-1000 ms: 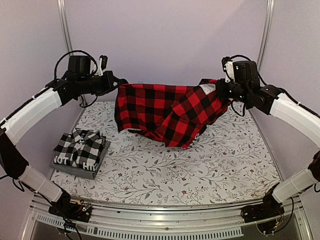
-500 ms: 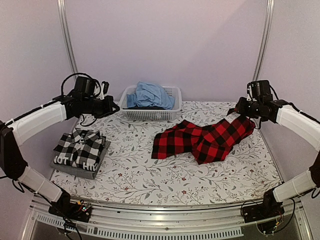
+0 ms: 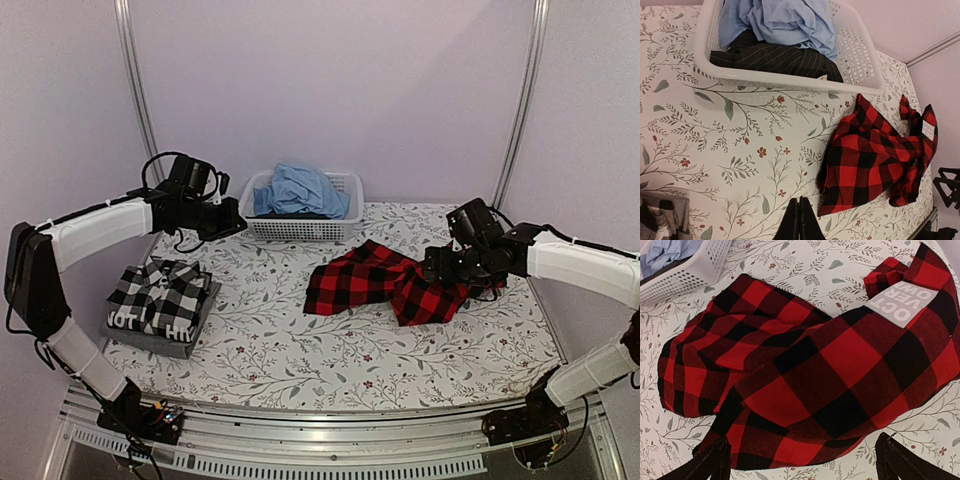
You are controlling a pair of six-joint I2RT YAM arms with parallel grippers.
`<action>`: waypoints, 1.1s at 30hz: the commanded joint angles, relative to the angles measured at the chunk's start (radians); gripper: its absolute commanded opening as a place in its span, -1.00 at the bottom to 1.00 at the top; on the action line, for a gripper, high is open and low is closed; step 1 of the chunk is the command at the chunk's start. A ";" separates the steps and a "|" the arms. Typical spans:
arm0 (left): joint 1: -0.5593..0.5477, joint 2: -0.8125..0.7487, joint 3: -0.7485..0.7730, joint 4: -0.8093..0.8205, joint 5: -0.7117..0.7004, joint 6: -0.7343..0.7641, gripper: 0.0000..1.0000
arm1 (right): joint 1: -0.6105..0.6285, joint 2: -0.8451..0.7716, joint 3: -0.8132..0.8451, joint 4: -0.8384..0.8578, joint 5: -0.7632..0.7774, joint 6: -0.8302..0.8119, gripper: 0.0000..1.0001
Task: Fold and stack the long sleeve shirts
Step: Pick up the crumpled shirt from the center of the board.
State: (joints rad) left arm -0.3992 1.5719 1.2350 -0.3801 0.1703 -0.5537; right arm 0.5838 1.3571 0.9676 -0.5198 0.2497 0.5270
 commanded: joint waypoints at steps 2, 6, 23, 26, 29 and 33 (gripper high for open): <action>-0.024 0.011 -0.009 0.032 0.056 0.003 -1.00 | 0.195 0.081 0.084 -0.085 0.185 0.146 0.98; -0.095 0.108 -0.010 0.065 0.096 0.008 -0.78 | 0.237 0.216 0.220 -0.119 0.270 0.151 0.98; -0.320 0.597 0.245 0.118 0.090 0.021 -0.10 | 0.192 0.059 -0.016 -0.134 0.249 0.243 -0.86; -0.323 0.595 0.244 0.128 0.088 0.005 -0.74 | 0.130 0.013 -0.041 -0.135 0.252 0.234 -0.93; -0.314 0.552 0.233 0.131 0.043 0.004 -1.00 | 0.073 -0.017 -0.044 -0.137 0.264 0.208 -0.97; -0.254 0.437 0.196 0.111 -0.053 -0.001 -1.00 | -0.004 -0.053 -0.025 -0.135 0.289 0.155 -0.99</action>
State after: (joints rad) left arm -0.7067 2.1426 1.4551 -0.2714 0.2123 -0.5476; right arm 0.6395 1.3533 0.9352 -0.6510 0.4931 0.7322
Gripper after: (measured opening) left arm 0.008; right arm 0.012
